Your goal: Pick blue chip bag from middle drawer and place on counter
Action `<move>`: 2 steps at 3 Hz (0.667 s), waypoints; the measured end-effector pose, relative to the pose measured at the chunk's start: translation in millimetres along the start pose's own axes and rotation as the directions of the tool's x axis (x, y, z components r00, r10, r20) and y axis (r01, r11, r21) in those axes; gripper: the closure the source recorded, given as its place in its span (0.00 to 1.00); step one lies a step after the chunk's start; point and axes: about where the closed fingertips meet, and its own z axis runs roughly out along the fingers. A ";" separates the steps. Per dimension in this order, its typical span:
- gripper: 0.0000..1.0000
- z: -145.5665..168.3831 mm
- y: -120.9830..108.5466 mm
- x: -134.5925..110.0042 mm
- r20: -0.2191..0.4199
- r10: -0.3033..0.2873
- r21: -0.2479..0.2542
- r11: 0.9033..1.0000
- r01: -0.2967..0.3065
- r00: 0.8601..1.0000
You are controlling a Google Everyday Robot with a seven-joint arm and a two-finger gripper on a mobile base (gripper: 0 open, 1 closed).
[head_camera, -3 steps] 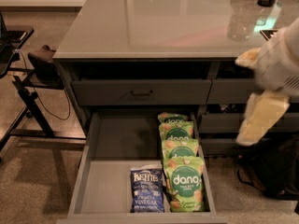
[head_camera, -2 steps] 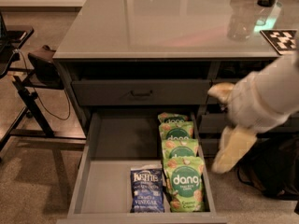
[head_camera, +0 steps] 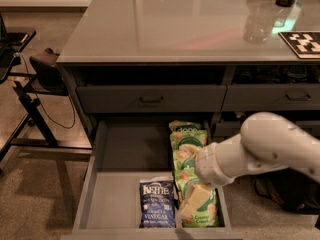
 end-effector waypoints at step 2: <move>0.00 148.4 -40.2 45.7 0.102 0.166 -0.030 0.986 -0.164 0.981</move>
Offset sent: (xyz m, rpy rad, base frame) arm 0.0833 0.0836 -0.2186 0.1587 0.1610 -0.1824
